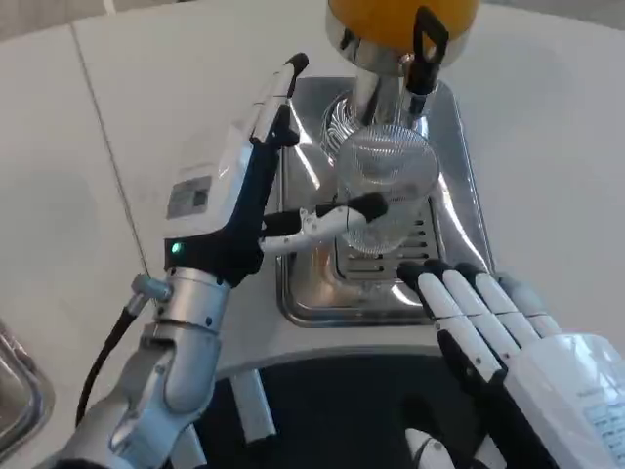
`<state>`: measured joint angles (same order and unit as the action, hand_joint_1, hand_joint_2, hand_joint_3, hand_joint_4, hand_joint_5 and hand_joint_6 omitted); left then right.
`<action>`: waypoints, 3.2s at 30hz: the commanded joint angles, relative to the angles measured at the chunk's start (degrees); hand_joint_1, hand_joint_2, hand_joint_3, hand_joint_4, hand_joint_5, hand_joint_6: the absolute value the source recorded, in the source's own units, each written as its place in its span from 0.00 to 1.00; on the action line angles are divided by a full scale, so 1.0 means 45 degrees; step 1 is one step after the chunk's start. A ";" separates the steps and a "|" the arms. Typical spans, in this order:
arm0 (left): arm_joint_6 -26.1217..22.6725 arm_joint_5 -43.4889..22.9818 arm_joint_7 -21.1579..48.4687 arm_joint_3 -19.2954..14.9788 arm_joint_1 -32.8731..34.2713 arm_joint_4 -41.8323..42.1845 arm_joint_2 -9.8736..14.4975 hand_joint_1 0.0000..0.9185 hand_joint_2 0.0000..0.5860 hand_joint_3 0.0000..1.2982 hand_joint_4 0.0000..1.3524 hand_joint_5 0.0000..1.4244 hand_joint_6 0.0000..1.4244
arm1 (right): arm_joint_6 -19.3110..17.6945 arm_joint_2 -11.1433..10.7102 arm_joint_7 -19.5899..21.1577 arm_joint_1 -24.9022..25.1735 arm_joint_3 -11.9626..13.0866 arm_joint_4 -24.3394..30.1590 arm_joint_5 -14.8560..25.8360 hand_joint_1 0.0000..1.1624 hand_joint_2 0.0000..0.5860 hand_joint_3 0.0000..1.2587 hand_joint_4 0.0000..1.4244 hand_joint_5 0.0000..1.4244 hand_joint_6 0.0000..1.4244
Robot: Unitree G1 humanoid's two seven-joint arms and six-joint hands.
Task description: Grasp the cup under the faucet to collect the drink, then remove the cup.
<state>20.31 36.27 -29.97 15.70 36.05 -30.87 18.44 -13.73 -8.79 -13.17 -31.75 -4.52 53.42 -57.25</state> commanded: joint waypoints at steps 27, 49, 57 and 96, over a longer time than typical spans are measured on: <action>-0.3448 0.4318 0.4050 -0.2606 -0.7776 0.9933 0.4048 0.00 0.00 0.00 0.00 0.00 0.00 | 0.1514 0.1805 0.0386 -0.0483 -0.0024 0.0636 0.1319 0.13 0.96 0.00 0.00 0.00 0.00; -0.4227 0.5133 0.4072 -0.2004 -1.1362 1.1771 0.1930 0.00 0.00 0.00 0.00 0.00 0.00 | 0.5436 0.2565 -0.0419 0.4876 -0.0033 0.0177 0.3909 0.00 0.89 0.00 0.00 0.00 0.00; -0.3978 0.4649 0.4255 -0.2079 -1.1328 1.1685 0.1714 0.00 0.00 0.00 0.00 0.00 0.00 | 0.5340 0.1935 0.0057 0.6702 0.0317 -0.0989 0.4547 0.00 0.89 0.00 0.00 0.00 0.00; -0.4090 0.4393 0.4410 -0.2387 -1.1344 1.1473 0.1650 0.00 0.02 0.00 0.00 0.00 0.00 | 0.6202 0.2677 0.2806 1.1692 -0.1196 -0.4836 0.5594 0.00 0.92 0.00 0.00 0.00 0.00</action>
<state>1.99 56.40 -10.81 5.10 -14.76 21.27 25.97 14.81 3.91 -0.46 19.98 -9.41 31.74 -32.21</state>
